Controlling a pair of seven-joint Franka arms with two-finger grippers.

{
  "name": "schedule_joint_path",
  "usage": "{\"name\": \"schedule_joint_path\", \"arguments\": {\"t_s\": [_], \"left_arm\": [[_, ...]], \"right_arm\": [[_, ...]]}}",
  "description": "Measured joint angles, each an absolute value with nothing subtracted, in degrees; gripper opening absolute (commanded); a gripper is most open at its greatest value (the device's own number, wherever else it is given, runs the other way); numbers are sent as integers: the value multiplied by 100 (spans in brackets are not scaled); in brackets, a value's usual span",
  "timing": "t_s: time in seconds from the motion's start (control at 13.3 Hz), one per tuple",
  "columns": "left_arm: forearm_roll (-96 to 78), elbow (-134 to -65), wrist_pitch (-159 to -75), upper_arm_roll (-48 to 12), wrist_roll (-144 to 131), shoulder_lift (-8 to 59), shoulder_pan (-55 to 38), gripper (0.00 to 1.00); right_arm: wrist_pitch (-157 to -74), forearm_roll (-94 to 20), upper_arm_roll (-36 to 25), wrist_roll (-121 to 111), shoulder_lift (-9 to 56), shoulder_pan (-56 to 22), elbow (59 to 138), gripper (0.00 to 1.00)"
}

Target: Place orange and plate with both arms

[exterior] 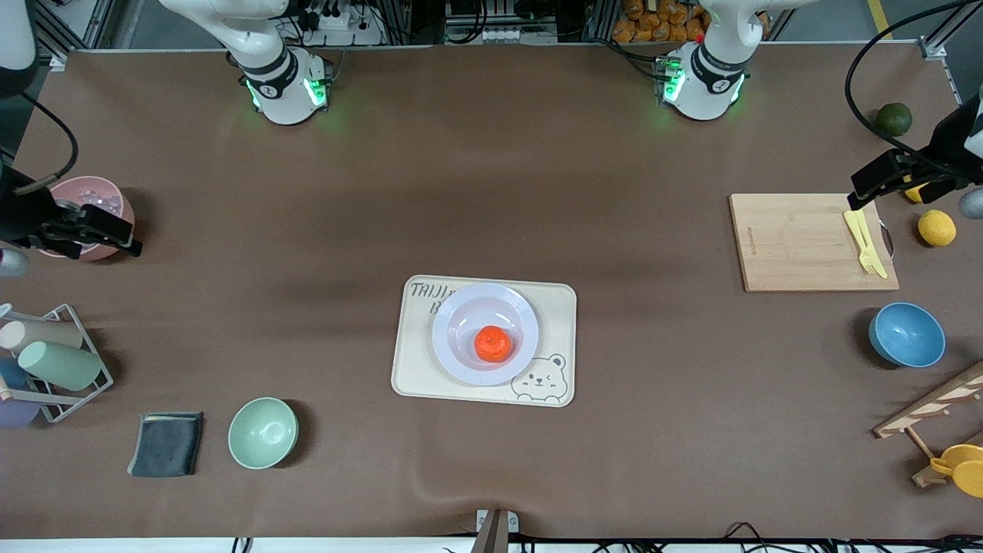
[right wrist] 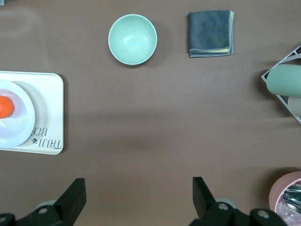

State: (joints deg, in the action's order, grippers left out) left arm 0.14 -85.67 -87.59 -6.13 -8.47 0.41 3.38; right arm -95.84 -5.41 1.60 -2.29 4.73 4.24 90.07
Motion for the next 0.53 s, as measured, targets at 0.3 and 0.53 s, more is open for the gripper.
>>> {"name": "schedule_joint_path", "arguments": {"t_s": [0.3, 0.53], "left_arm": [[13, -8567, -8753, -613, -844, -20, 338, 100], [13, -8567, -8753, -614, -839, -23, 338, 100]], "right_arm": [[-9585, -523, 159, -231, 365, 503, 9057, 100], [-9204, -516, 153, -220, 236, 506, 9041, 100]]}}
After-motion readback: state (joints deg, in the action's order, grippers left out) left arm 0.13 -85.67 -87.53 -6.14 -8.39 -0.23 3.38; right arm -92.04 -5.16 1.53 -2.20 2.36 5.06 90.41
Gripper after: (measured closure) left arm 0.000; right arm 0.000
